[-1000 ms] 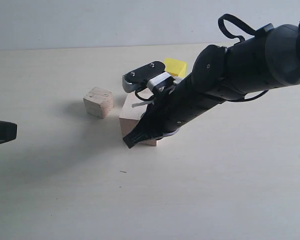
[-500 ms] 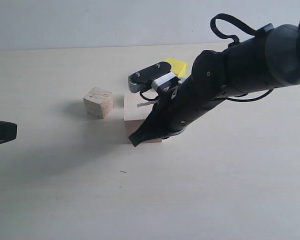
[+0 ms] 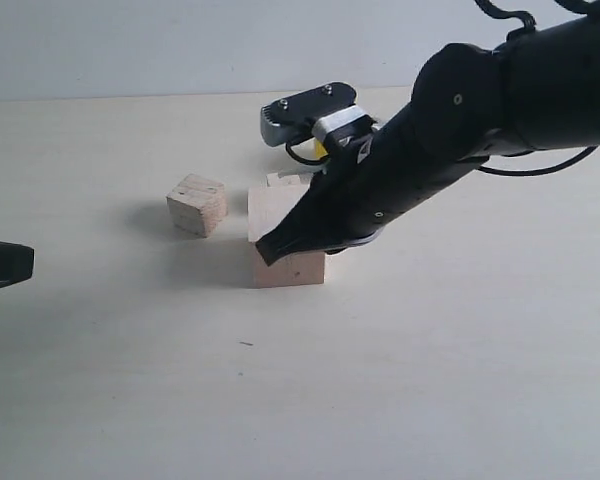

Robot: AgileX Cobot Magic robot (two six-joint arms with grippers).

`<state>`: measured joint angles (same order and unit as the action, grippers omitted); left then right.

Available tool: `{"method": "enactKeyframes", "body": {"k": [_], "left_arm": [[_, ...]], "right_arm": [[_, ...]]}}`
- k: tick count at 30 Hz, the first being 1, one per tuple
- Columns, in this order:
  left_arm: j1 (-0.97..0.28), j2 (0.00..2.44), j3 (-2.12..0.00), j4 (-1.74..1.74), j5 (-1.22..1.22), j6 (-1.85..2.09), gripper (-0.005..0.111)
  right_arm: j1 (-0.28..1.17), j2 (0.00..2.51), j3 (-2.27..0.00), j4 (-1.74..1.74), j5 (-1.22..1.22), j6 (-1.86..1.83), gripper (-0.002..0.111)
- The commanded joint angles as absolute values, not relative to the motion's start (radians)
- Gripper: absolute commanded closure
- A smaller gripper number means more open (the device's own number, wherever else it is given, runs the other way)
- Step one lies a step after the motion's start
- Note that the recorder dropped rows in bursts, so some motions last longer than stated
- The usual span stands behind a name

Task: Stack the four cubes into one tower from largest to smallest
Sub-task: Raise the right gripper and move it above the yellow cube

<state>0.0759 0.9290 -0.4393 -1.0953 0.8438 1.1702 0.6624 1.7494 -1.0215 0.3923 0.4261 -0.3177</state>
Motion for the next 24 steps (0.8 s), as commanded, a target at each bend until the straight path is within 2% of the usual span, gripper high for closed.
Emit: {"method": "enactKeyframes", "body": {"k": [1,6,11,16,21,24], "left_arm": [[0.070,0.930,-0.447,-1.103,0.842,1.170,0.107],[0.070,0.930,-0.447,-1.103,0.863,1.170,0.107],[0.070,0.932,-0.445,-1.103,0.893,1.170,0.107],[0.070,0.932,-0.445,-1.105,0.910,1.170,0.107],[0.070,0.932,-0.445,-1.103,0.890,1.174,0.107],[0.070,0.932,-0.445,-1.103,0.898,1.171,0.107]], "right_arm": [[0.663,1.745,-1.027,0.381,0.442,-0.310,0.108],[0.653,1.607,-1.068,0.376,0.401,-0.310,0.108],[0.456,1.529,-1.269,0.223,0.458,-0.123,0.108],[0.325,1.590,-1.401,0.129,0.625,-0.174,0.108],[0.323,1.783,-1.425,0.072,0.543,-0.264,0.108],[0.323,1.915,-1.498,0.041,0.592,-0.276,0.108]]}}
